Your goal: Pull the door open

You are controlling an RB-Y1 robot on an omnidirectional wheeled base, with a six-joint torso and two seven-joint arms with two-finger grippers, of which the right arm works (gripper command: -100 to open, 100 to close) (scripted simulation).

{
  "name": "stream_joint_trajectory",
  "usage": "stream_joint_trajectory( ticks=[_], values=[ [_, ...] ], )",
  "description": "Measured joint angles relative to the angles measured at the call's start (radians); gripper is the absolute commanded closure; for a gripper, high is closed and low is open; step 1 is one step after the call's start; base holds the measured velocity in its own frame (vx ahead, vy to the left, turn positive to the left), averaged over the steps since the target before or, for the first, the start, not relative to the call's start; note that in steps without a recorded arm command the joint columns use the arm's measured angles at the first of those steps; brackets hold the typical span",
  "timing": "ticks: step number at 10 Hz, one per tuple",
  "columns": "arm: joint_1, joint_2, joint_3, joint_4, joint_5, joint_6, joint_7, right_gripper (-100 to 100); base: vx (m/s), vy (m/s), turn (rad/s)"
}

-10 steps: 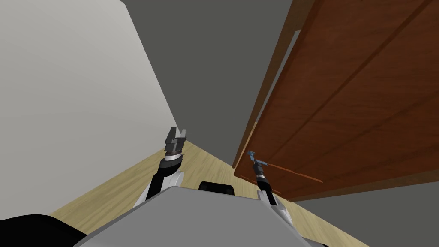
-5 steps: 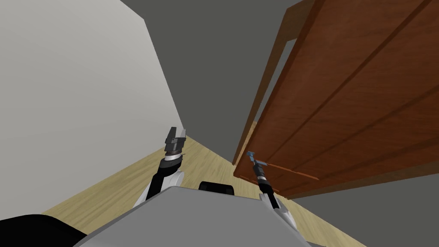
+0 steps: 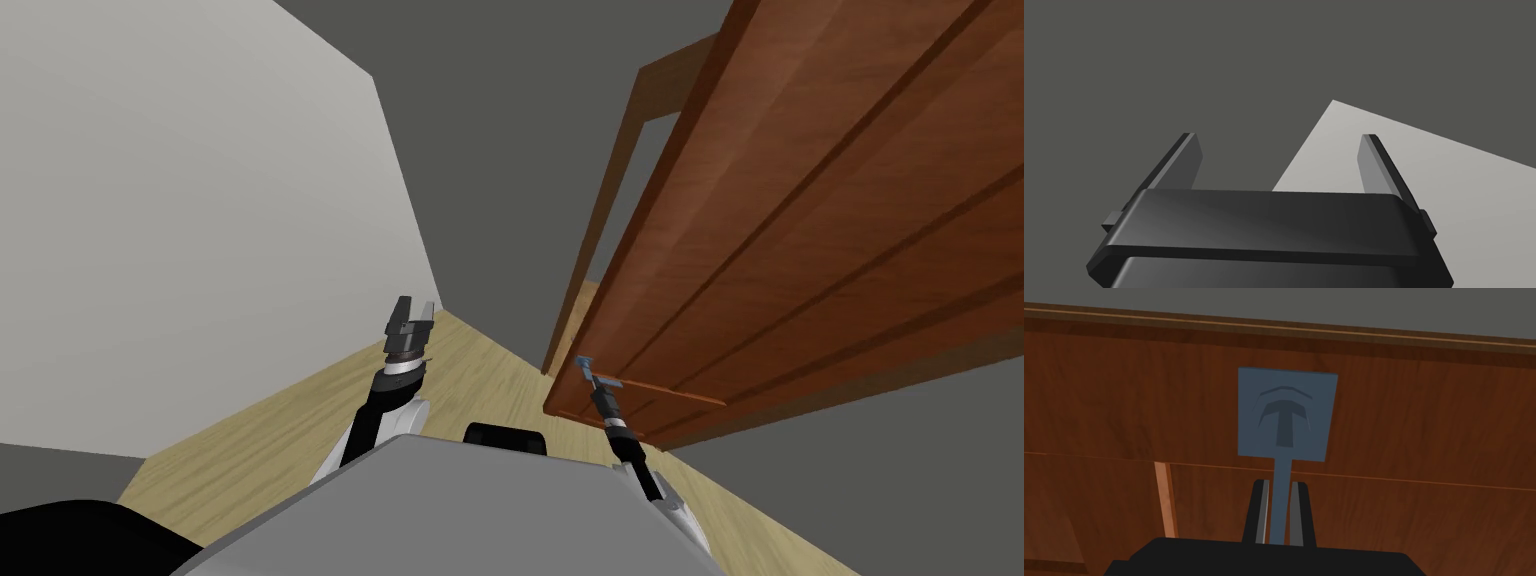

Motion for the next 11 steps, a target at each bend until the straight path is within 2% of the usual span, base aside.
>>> stream_joint_trajectory(
  ticks=[1, 2, 5, 7, 9, 11],
  values=[
    [0.003, 0.002, 0.004, 0.004, 0.002, -0.002, -0.002, 100, -0.171, -0.044, 0.191],
    [0.020, -0.008, 0.009, -0.005, 0.005, -0.011, -0.010, 100, -0.204, -0.060, 0.169],
    [0.056, -0.032, 0.027, -0.013, 0.014, -0.060, -0.039, 100, -0.190, -0.064, 0.116],
    [0.044, -0.046, 0.040, 0.055, 0.022, -0.122, -0.059, 100, -0.129, -0.046, 0.076],
    [0.080, -0.058, 0.046, 0.020, 0.025, -0.130, -0.070, 100, -0.116, -0.025, 0.085],
    [0.090, -0.062, 0.050, 0.016, 0.027, -0.137, -0.075, 100, -0.173, -0.076, 0.185]
  ],
)
